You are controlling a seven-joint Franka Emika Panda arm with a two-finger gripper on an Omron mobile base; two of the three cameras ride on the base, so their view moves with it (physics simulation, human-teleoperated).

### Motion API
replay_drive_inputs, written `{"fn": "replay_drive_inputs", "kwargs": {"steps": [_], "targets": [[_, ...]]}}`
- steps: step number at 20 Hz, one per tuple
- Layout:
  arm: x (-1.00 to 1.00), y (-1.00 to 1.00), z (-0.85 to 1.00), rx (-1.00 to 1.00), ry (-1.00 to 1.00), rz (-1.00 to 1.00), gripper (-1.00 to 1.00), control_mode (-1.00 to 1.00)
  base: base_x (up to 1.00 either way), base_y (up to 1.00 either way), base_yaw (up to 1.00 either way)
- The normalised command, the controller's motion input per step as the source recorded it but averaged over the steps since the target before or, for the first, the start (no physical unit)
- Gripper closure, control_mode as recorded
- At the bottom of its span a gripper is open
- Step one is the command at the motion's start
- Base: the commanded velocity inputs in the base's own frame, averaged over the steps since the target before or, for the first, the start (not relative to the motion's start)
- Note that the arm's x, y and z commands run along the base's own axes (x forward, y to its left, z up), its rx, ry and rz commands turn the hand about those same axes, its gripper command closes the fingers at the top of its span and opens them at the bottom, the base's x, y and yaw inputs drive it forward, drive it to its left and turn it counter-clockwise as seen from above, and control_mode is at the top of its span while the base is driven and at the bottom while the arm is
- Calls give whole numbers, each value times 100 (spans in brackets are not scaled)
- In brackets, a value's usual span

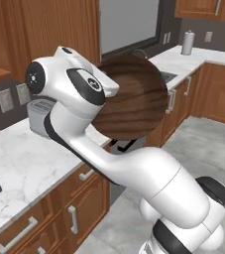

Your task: Move the bowls from the cabinet to the plates on the dining table.

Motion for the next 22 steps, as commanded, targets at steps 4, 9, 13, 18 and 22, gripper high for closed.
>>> {"fn": "replay_drive_inputs", "kwargs": {"steps": [4, 9, 13, 18, 22], "targets": [[0, 0, 0, 0, 0, 0, 100, 100, 0, 0, -25], [0, 0, 0, 0, 0, 0, 100, 100, 0, -4, -24], [0, 0, 0, 0, 0, 0, 100, 100, -20, -31, -11], [0, 0, 0, 0, 0, 0, 100, 100, -62, -21, 0], [0, 0, 0, 0, 0, 0, 100, 100, -49, -25, -3]]}}
